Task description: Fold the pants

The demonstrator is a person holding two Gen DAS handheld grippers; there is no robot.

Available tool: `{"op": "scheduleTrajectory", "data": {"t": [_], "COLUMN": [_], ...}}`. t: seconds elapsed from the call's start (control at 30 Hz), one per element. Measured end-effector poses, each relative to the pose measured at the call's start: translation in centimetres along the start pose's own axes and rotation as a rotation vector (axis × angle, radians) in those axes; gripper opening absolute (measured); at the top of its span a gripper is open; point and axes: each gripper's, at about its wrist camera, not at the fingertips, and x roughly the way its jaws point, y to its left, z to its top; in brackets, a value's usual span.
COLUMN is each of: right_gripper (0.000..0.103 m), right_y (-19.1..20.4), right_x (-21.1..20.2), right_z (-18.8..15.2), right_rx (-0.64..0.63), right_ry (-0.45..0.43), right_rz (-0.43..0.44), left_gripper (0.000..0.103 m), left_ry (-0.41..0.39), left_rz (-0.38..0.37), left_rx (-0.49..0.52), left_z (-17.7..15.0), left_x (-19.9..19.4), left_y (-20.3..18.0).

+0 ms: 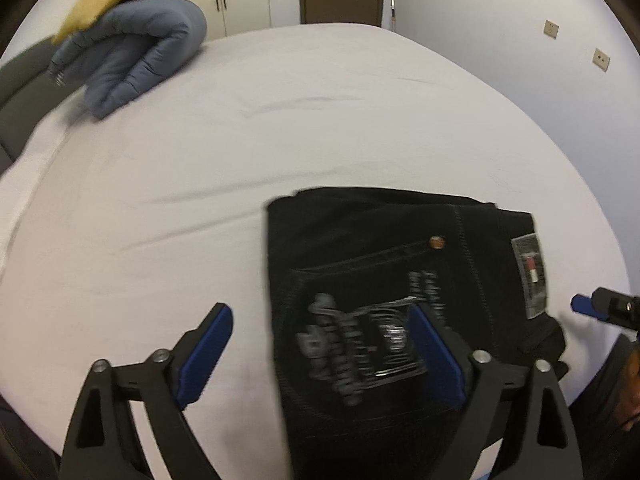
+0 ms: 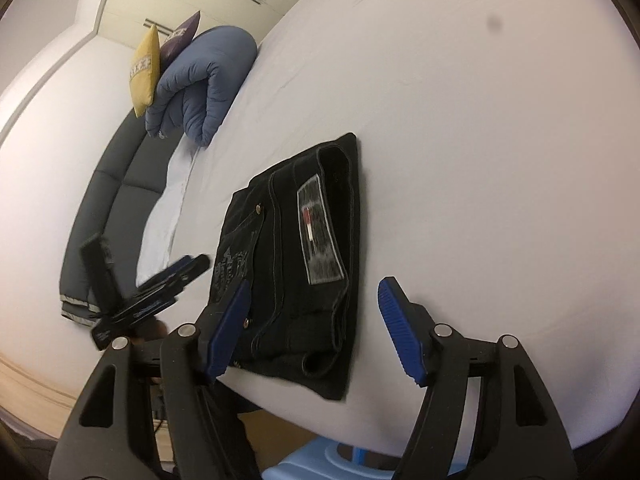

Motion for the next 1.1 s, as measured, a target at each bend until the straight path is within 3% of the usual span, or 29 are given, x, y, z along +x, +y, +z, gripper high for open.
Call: {"op": "scheduleTrajectory", "data": {"t": [0.17,0.33,0.6,0.73,0.77,0.83,1.1], "right_gripper": [0.066,0.066,0.064,0.058,0.055,0.037,0.018], "right_y": [1.9,1.3,1.9,3.1,3.2,3.3,5.9], "right_x": [4.0,7.0,9.0,10.1,10.4,10.6,10.3], "right_z": [0.7,1.8,3.0,2.9,3.0,3.1,2.2], "right_rx": [0.020,0.013,0.021,-0.040,-0.047,-0.049,-0.184], "right_ry": [0.048,0.105,0.133,0.158,0.163,0.165,0.103], "right_rz": [-0.044,-0.099,-0.090,-0.119,-0.130,-0.159,-0.263], "left_gripper": [0.095,0.095,0.093,0.061,0.057,0.052,0.026], "left_ry": [0.031,0.097,0.198,0.224,0.226,0.231,0.209], "left_rz": [0.055,0.043,-0.117,-0.203,-0.208,-0.192,-0.170], "left_rx": [-0.008,-0.036,-0.103,-0.106,-0.083,-0.059,-0.061], "left_z": [-0.8,-1.6,-1.8,-2.0,-2.0,-1.9,-2.4], "left_x": [0.4,1.2,4.6,4.8,4.7,4.6,3.0], "left_y": [1.4,2.0,2.2,1.4,0.8,0.1,-1.9]}}
